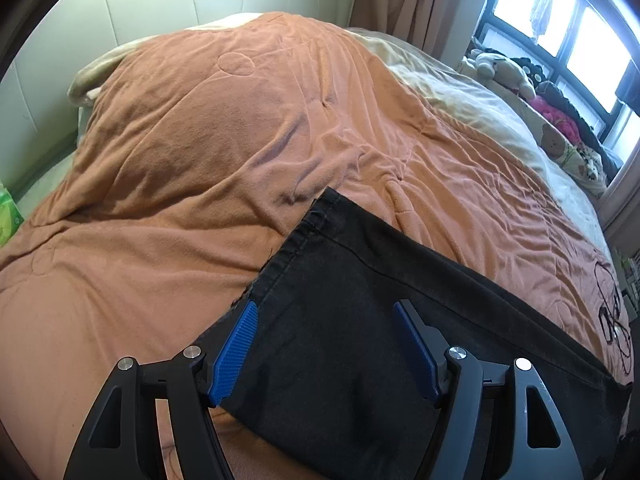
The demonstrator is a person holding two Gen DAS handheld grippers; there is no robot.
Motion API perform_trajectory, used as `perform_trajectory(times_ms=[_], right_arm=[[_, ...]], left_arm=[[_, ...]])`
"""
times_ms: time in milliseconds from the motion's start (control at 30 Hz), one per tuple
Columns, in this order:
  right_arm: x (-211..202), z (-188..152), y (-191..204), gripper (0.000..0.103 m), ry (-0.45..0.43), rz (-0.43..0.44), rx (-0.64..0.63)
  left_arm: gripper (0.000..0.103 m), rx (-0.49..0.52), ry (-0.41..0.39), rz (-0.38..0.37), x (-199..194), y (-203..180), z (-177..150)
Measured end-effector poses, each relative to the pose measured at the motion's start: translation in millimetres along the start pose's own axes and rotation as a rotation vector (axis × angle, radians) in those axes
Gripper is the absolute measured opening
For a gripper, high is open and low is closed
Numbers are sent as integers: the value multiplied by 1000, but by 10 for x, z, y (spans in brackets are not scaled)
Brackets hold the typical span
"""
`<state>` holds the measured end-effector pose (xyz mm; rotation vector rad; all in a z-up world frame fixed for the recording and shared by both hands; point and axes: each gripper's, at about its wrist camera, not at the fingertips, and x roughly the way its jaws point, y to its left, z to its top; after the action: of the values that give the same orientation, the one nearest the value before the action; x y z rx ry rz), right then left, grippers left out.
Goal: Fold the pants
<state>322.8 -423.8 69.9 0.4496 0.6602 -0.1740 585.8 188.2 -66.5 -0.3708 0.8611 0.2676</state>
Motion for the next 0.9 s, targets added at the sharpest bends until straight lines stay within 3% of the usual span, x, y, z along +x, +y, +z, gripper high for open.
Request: perform_trajectory(times_ms=[233,400,567,667,900], right_arm=[[-288,-250,-171,80,-1,14,49],[-426,-449,-247,80,8,22,62],[-475,-630,-324,79,20,36,96],[-450,-713,-365,70,40,45,116],[-345,-893,-377,70,65,43,147]], left_arm=[[72,-18,21,-12,-223,308,-278],[67,-95,48,-36,-279,625,-444],[54,-135,75,-62,-243,807,-561],[53,-159,95,-79,-177,863,-603],[53,-201,128,-113,35,908,-705]])
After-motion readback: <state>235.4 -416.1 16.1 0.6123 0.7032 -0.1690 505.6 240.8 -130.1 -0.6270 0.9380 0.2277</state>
